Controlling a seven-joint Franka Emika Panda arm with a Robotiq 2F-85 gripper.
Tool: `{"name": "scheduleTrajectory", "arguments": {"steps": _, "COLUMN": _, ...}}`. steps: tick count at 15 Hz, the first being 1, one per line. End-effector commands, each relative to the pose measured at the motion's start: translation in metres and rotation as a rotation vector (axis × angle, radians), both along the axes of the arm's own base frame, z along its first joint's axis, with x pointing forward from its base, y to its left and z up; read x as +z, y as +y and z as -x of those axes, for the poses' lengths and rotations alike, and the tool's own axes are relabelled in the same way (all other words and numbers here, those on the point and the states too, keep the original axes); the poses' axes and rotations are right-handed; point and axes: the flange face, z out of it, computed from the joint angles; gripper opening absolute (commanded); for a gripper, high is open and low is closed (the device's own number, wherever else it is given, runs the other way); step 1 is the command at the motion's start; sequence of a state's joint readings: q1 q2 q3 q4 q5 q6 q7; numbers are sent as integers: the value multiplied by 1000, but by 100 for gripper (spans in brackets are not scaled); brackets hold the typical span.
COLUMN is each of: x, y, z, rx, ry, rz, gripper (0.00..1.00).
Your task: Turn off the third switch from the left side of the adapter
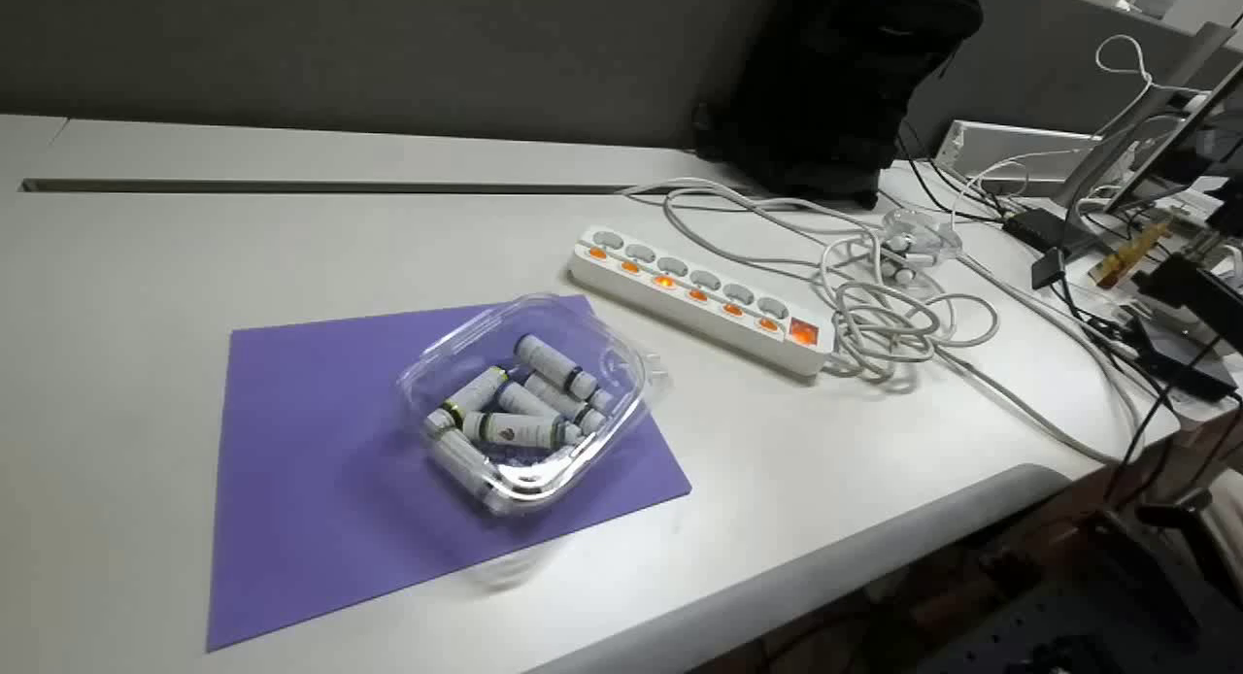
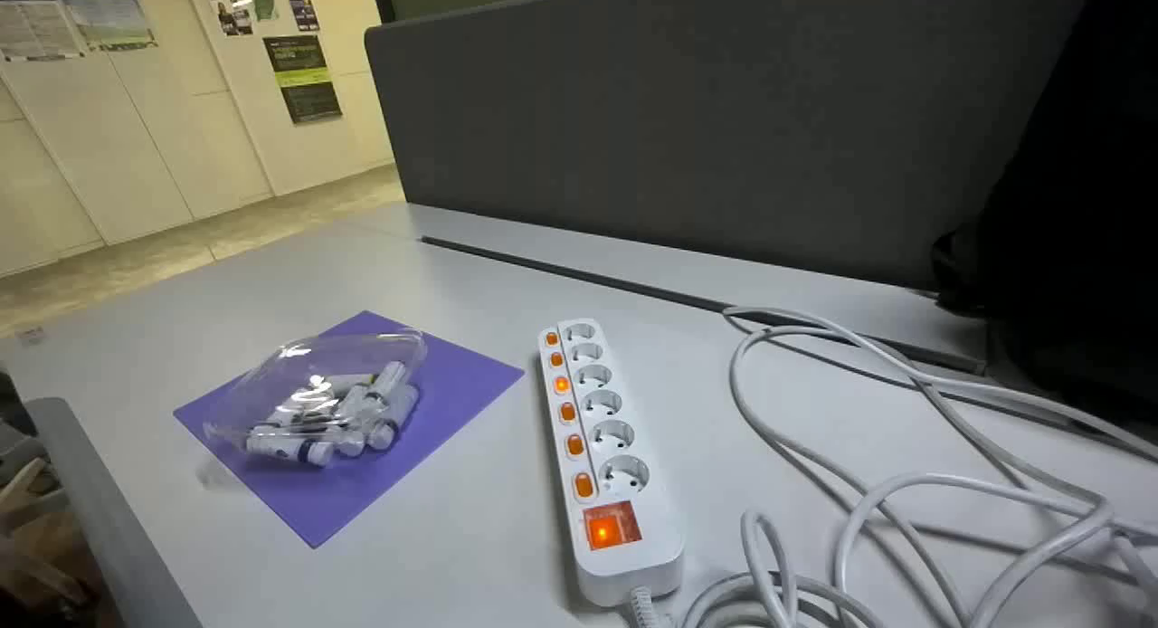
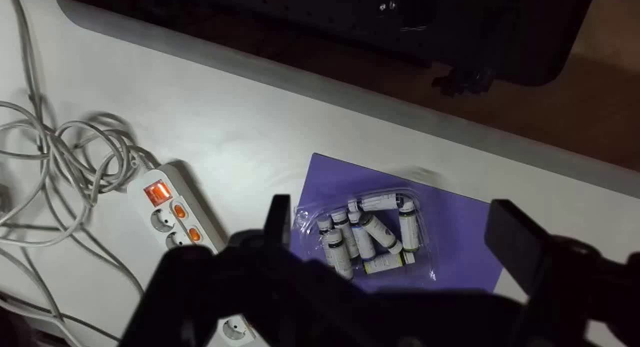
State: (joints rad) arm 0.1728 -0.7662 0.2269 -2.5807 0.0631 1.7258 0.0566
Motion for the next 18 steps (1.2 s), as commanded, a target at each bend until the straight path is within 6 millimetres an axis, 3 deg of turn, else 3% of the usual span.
{"name": "scheduleTrajectory", "arguments": {"steps": 1, "x": 0, "y": 0, "z": 0, "rx": 0, "ry": 0, "rz": 0, "gripper": 100}}
{"name": "scheduleTrajectory", "arguments": {"steps": 12, "x": 1, "y": 0, "z": 0, "rx": 0, "ry": -1, "rz": 0, "gripper": 100}}
{"name": "scheduleTrajectory", "arguments": {"steps": 15, "x": -4, "y": -8, "z": -14, "rx": -68, "ry": -112, "rz": 28, "gripper": 100}}
{"name": "scheduleTrajectory", "arguments": {"steps": 18, "x": -21, "y": -29, "z": -36, "rx": -146, "ry": -208, "rz": 49, "gripper": 100}}
